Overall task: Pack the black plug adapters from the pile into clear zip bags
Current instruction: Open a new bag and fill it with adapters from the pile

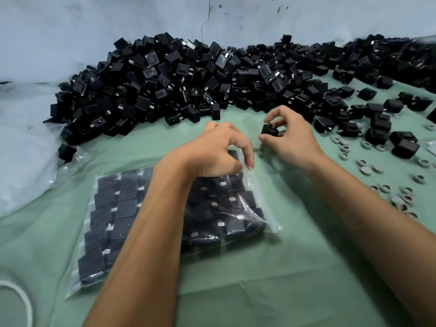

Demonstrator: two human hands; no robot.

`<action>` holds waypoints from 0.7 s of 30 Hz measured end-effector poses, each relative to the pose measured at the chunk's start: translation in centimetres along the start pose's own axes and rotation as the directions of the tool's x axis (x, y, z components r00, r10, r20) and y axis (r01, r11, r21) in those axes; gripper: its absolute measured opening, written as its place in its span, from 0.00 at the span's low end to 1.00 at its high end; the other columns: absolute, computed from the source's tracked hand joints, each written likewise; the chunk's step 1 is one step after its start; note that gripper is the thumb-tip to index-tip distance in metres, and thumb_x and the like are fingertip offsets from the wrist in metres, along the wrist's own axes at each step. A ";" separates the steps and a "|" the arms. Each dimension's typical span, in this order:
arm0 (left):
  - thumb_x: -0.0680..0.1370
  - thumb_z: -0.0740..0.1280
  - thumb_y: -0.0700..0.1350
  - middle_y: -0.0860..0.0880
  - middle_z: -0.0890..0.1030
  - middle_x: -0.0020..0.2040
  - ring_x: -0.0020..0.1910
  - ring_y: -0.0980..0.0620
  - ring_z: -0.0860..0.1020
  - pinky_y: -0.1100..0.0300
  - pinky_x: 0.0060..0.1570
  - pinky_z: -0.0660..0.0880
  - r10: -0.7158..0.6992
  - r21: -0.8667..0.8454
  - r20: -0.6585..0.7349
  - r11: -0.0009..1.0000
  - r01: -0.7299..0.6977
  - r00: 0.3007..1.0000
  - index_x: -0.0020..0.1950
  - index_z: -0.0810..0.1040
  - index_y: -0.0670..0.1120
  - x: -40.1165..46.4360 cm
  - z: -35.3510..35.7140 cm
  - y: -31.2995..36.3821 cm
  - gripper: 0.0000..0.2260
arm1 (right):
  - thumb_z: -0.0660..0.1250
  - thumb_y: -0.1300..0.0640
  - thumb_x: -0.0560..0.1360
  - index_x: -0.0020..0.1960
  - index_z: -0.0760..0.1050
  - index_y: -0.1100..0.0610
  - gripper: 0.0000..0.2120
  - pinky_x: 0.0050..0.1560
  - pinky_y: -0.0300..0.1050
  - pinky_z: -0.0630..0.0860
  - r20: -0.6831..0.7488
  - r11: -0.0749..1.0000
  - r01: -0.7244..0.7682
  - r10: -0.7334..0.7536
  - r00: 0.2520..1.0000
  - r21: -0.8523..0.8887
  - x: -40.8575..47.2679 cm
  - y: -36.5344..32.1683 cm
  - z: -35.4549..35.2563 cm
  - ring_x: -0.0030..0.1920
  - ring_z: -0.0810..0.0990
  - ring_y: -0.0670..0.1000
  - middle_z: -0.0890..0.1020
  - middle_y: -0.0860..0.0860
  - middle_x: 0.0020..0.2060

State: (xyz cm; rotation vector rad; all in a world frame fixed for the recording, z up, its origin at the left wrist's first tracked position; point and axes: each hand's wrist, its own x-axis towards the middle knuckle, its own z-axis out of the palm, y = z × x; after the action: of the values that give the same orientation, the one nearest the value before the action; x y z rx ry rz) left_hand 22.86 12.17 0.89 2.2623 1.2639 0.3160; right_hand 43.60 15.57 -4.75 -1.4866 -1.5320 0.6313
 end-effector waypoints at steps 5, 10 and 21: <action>0.72 0.79 0.44 0.53 0.71 0.66 0.69 0.51 0.60 0.58 0.64 0.56 0.015 0.010 0.013 1.000 -0.015 1.000 0.39 0.84 0.61 -0.3 -0.1 0.3 0.11 | 0.82 0.61 0.69 0.49 0.82 0.52 0.13 0.38 0.42 0.81 0.078 0.946 -0.082 0.061 0.995 0.313 -5.5 -0.2 -1.0 0.35 0.84 0.48 0.85 0.51 0.43; 0.68 0.83 0.44 0.56 0.73 0.65 0.70 0.52 0.64 0.52 0.68 0.62 0.041 -0.050 -0.021 0.998 -0.043 0.999 0.38 0.85 0.62 -0.9 -1.1 0.2 0.12 | 0.84 0.53 0.67 0.52 0.84 0.50 0.16 0.51 0.43 0.80 0.203 0.962 -0.029 -0.028 0.979 0.273 -6.6 -0.4 -0.5 0.45 0.86 0.46 0.88 0.48 0.44; 0.67 0.83 0.45 0.54 0.75 0.64 0.69 0.57 0.70 0.45 0.74 0.63 0.089 -0.140 -0.025 0.986 -0.092 0.996 0.39 0.86 0.59 -1.3 -2.1 0.4 0.10 | 0.81 0.52 0.71 0.56 0.85 0.52 0.15 0.42 0.40 0.81 0.212 0.947 0.129 -0.196 0.957 0.293 -7.4 -1.6 1.3 0.37 0.84 0.43 0.87 0.49 0.41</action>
State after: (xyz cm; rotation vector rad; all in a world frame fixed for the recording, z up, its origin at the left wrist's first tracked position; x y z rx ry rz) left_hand 21.54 11.59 2.88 2.2038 1.1131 0.4464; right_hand 40.89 8.48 -5.74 -1.0896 -1.6520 0.9104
